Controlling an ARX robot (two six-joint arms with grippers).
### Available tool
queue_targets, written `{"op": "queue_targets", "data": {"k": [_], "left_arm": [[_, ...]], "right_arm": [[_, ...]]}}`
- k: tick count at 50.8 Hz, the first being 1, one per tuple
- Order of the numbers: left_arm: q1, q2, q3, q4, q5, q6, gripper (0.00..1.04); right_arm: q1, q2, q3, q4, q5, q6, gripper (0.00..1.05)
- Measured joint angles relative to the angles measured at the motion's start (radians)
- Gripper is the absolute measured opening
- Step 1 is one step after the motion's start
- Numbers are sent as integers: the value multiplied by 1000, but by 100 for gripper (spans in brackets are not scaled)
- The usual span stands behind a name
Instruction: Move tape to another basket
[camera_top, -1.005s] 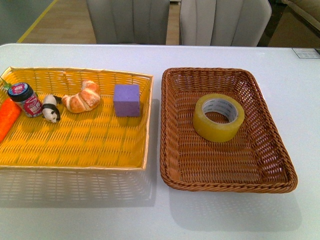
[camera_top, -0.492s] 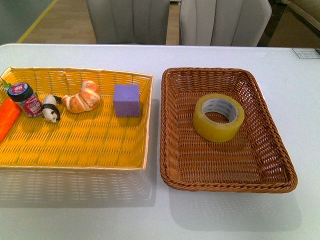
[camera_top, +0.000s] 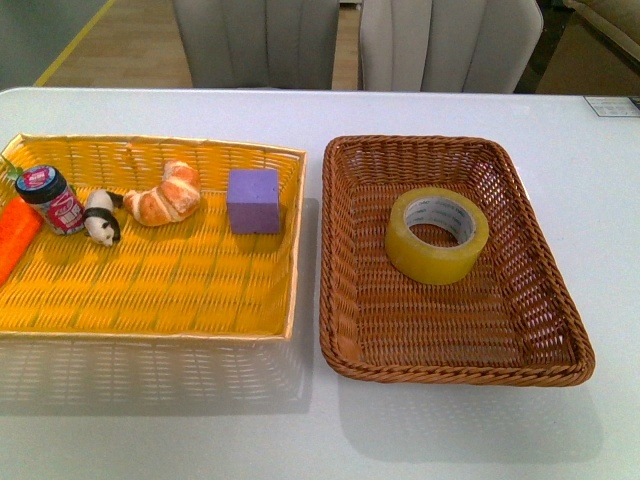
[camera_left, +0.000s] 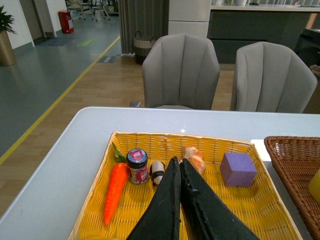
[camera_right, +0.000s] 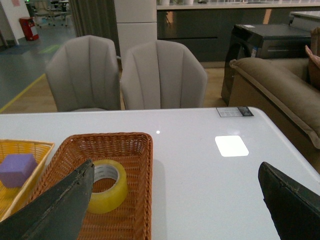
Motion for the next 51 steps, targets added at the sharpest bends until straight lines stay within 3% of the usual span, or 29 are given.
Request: {"op": "queue_targets", "data": {"k": [21,29,35,44,48,51], "left_arm": [[0,-56,0,-37,0,0,2],[0,-56,0,-37,0,0,27],[0,-56,0,-37,0,0,55],[0,-56,0,-37,0,0,85],[0,-56,0,-37,0,0,97],[0,-56,0,-37,0,2,96]], "right_arm": [[0,0,0,0,0,0,96],[0,0,0,0,0,0,96],[0,0,0,0,0,0,96],[0,0,0,0,0,0,96],[0,0,0,0,0,0,96],[0,0,0,0,0,0,96]]}}
